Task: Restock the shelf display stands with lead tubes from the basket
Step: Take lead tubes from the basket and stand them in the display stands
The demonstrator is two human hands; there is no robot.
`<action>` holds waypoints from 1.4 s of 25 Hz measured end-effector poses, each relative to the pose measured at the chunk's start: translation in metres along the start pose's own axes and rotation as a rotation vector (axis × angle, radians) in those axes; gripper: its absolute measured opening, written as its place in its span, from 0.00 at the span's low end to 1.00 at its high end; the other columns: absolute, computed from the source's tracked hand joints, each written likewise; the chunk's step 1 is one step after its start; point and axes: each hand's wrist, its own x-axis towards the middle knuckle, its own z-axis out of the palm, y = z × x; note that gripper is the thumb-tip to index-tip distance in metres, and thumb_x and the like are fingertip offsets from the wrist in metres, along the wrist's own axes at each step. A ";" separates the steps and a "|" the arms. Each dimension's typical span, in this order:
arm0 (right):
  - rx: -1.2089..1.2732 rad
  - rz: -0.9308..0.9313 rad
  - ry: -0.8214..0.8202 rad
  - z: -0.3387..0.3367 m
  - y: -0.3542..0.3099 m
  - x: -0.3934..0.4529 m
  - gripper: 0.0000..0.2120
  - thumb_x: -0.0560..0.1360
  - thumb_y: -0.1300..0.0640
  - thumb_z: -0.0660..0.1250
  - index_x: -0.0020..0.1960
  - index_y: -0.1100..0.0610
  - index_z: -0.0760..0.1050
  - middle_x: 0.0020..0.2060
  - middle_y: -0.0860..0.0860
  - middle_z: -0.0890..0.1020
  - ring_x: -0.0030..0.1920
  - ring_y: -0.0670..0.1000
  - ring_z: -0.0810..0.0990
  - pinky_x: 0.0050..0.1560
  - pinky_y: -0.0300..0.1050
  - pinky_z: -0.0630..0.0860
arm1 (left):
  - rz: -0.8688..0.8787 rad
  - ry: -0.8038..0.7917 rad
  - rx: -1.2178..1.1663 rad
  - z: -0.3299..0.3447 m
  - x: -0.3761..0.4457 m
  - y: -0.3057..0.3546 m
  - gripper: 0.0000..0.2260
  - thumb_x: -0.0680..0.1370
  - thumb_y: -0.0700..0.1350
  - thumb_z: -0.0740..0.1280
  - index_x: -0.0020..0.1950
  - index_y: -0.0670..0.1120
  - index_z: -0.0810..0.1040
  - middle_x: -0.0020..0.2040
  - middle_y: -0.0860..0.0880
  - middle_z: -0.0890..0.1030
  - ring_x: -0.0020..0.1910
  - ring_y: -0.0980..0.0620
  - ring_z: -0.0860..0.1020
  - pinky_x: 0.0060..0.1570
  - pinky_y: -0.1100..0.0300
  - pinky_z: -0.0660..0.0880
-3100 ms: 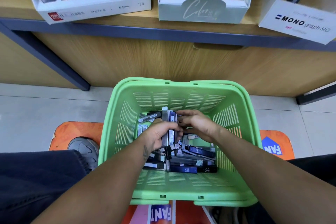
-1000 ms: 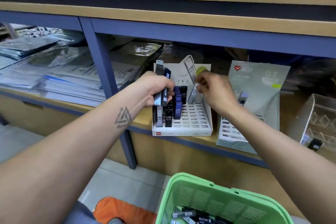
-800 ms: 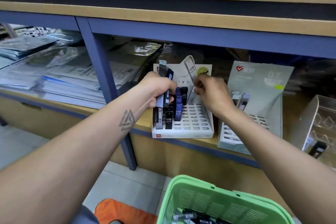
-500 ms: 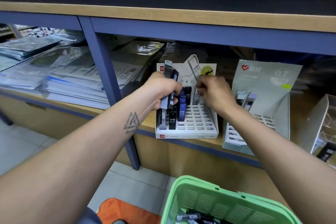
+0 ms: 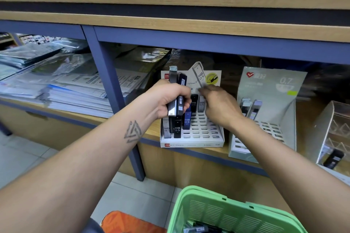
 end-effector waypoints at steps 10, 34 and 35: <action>1.500 0.370 -0.332 -0.045 -0.006 -0.041 0.15 0.78 0.70 0.64 0.64 0.64 0.76 0.49 0.62 0.86 0.47 0.60 0.86 0.44 0.47 0.82 | -0.180 -0.231 -0.317 0.014 -0.018 -0.002 0.07 0.77 0.31 0.60 0.41 0.38 0.74 0.34 0.42 0.77 0.28 0.51 0.76 0.28 0.62 0.76; 1.241 0.484 -0.213 -0.049 0.008 -0.038 0.12 0.75 0.71 0.70 0.58 0.65 0.79 0.43 0.62 0.86 0.43 0.56 0.87 0.49 0.48 0.83 | 0.058 0.168 -0.095 0.002 -0.020 0.008 0.05 0.73 0.30 0.72 0.47 0.32 0.79 0.36 0.36 0.82 0.24 0.52 0.75 0.28 0.59 0.78; 1.225 0.456 -0.204 -0.047 0.006 -0.037 0.12 0.74 0.70 0.72 0.57 0.64 0.80 0.44 0.62 0.86 0.44 0.56 0.87 0.52 0.49 0.83 | 0.073 0.174 -0.087 0.004 -0.019 0.008 0.06 0.72 0.30 0.72 0.48 0.31 0.79 0.38 0.35 0.82 0.24 0.52 0.75 0.29 0.59 0.78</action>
